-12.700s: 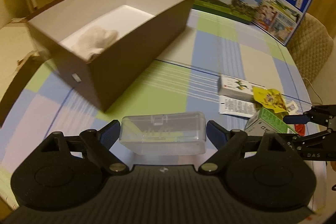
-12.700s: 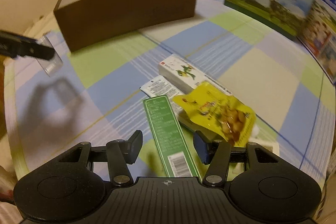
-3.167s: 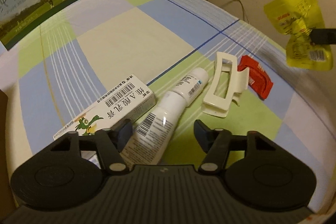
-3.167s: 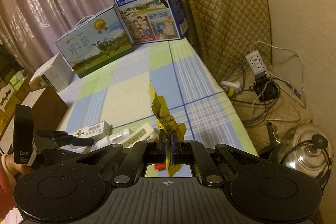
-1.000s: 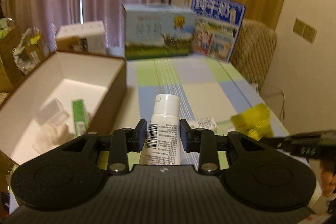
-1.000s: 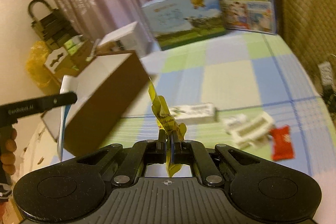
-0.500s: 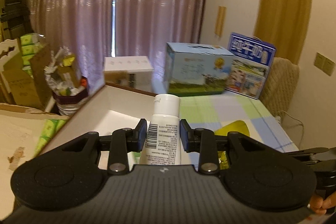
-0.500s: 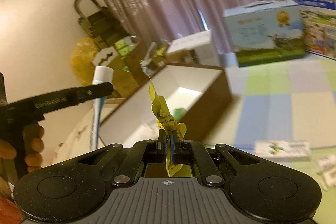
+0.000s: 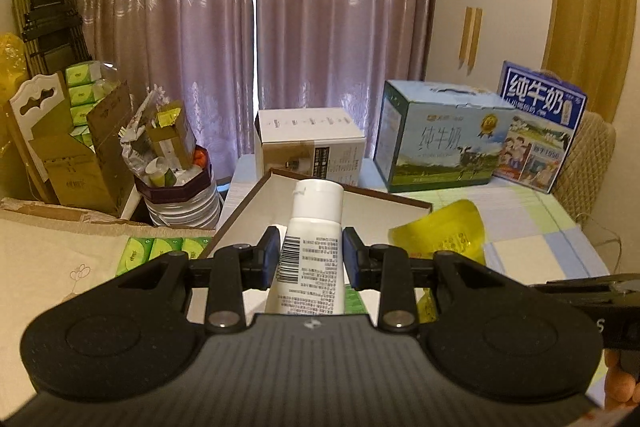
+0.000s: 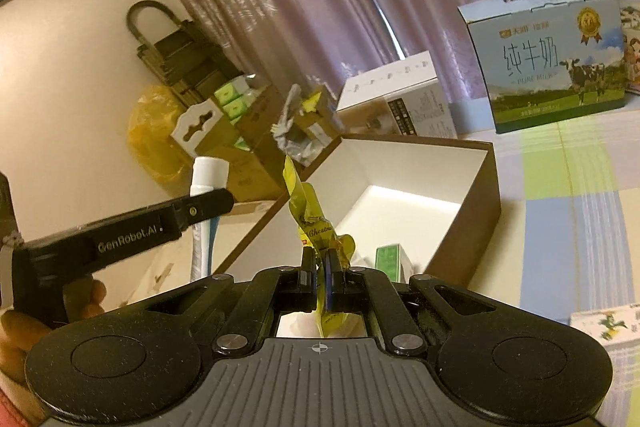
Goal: Organize objects
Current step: 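Carry the tube and packet over the shoebox and release them inside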
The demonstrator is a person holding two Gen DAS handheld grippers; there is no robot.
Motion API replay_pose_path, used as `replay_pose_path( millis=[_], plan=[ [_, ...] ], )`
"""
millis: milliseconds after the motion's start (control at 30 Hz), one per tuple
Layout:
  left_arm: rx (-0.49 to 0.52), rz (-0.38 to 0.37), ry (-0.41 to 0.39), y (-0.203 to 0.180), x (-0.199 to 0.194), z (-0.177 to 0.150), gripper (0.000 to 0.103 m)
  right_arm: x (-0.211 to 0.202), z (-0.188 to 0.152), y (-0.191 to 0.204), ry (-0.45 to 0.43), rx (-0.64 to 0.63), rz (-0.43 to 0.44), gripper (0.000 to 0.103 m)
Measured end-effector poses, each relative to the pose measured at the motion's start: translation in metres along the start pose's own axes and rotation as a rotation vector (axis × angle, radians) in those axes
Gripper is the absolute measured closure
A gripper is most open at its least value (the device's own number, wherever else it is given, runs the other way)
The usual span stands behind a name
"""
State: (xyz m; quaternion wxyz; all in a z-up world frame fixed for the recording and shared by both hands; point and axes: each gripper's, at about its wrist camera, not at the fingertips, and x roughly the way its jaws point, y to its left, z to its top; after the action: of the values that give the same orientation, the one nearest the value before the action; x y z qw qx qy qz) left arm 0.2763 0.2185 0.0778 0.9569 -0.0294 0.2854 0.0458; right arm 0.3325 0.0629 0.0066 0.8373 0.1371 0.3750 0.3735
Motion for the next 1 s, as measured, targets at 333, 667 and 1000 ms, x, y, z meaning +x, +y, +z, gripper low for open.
replay_pose_path(
  millis=[333, 667, 1000],
  plan=[
    [-0.009, -0.038, 0.093, 0.005, 0.071, 0.003, 0.074, 0.049, 0.015, -0.031, 0.04, 0.096, -0.098, 0.103],
    [-0.015, -0.07, 0.175, -0.005, 0.128, -0.004, 0.074, 0.078, 0.019, -0.056, 0.071, 0.135, -0.168, 0.103],
    [-0.033, -0.079, 0.226, -0.005, 0.161, -0.008, 0.074, 0.091, 0.026, -0.059, 0.058, 0.1, -0.224, 0.102]
  ],
)
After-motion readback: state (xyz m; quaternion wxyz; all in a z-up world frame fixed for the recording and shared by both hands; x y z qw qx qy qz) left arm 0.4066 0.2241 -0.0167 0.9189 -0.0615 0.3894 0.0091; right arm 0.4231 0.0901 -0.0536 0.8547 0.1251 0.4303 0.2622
